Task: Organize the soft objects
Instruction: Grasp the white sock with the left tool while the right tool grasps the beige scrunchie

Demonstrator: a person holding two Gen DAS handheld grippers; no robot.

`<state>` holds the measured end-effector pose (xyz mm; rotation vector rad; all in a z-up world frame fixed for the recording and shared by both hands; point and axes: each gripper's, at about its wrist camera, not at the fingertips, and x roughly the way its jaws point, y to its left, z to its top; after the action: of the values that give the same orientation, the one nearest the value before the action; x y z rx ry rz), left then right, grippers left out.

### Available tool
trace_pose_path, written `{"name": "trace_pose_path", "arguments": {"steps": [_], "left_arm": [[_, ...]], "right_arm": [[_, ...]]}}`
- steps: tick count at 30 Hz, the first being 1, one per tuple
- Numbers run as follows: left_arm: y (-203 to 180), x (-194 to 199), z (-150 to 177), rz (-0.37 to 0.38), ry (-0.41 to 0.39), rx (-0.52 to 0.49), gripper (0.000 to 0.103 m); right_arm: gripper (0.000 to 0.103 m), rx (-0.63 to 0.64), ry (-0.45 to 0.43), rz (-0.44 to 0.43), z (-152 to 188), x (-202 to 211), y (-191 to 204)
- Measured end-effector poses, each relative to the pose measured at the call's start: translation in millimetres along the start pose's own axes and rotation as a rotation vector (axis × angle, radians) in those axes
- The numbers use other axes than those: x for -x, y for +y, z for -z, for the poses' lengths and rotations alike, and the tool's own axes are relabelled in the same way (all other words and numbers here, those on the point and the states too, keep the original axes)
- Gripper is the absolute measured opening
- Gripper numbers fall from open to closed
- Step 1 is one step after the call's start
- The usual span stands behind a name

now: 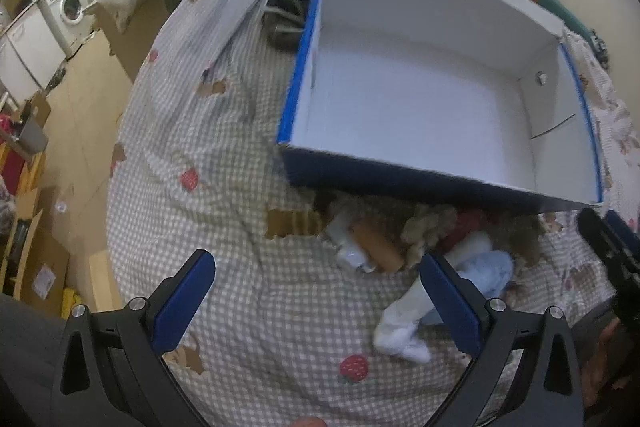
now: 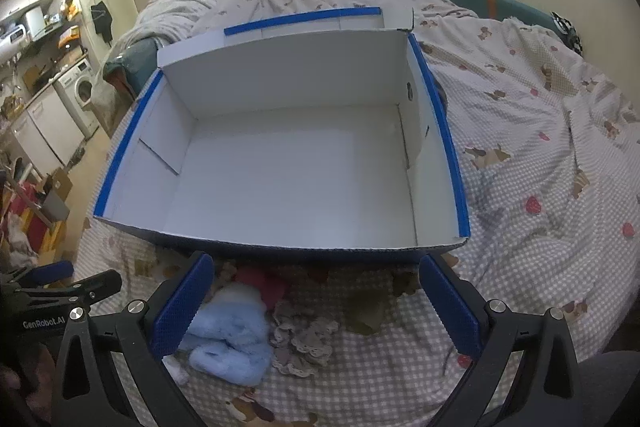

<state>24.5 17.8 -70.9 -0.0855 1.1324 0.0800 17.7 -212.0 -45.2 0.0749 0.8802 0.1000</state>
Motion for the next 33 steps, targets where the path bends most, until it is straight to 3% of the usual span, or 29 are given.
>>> {"name": "trace_pose_path", "arguments": {"steps": [2,6,8,10,12,14,18,21,24,26,30,32,33], "left_arm": [[5,-5,0,-0.034,0.024,0.011,0.102],[18,-22,1,-0.025,0.116,0.065,0.102],[20,-32,6,-0.013,0.162,0.075,0.093],[18,-40,9,0.025,0.207,0.065,0.076],[9,-45,12,0.093,0.246,0.039,0.07],[-4,-45,16,0.135,0.254,-0.018,0.07],[-26,-41,28,0.188,0.266,-0.119,0.07],[-37,-52,39,0.184,0.311,-0.17,0.07],[-47,-64,44,0.171,0.345,-0.193,0.055],[-51,-71,43,0.178,0.339,-0.201,0.053],[-53,-75,38,0.2,0.342,-0.196,0.036],[-50,-75,35,0.192,0.337,-0.174,0.023],[-45,-74,32,0.195,0.336,-0.165,0.023]], "right_arm": [[0.103,-0.001,0.003,0.007,-1,1,-3],[0.103,-0.019,-0.017,0.028,-1,7,-12],[0.103,-0.034,-0.011,0.033,-1,6,-16],[0.103,-0.047,0.001,0.037,-1,4,-20],[0.103,-0.059,0.008,0.037,-2,2,-22],[0.103,-0.067,0.011,0.032,-3,0,-22],[0.103,-0.047,0.016,0.035,-2,-1,-17],[0.103,-0.035,0.014,0.039,-1,-1,-15],[0.103,-0.04,0.018,0.038,-1,-1,-15],[0.103,-0.041,0.022,0.038,0,-2,-15],[0.103,-0.043,0.031,0.037,0,-3,-15],[0.103,-0.043,0.036,0.039,-1,-5,-16],[0.103,-0.043,0.039,0.038,-1,-5,-16]]}}
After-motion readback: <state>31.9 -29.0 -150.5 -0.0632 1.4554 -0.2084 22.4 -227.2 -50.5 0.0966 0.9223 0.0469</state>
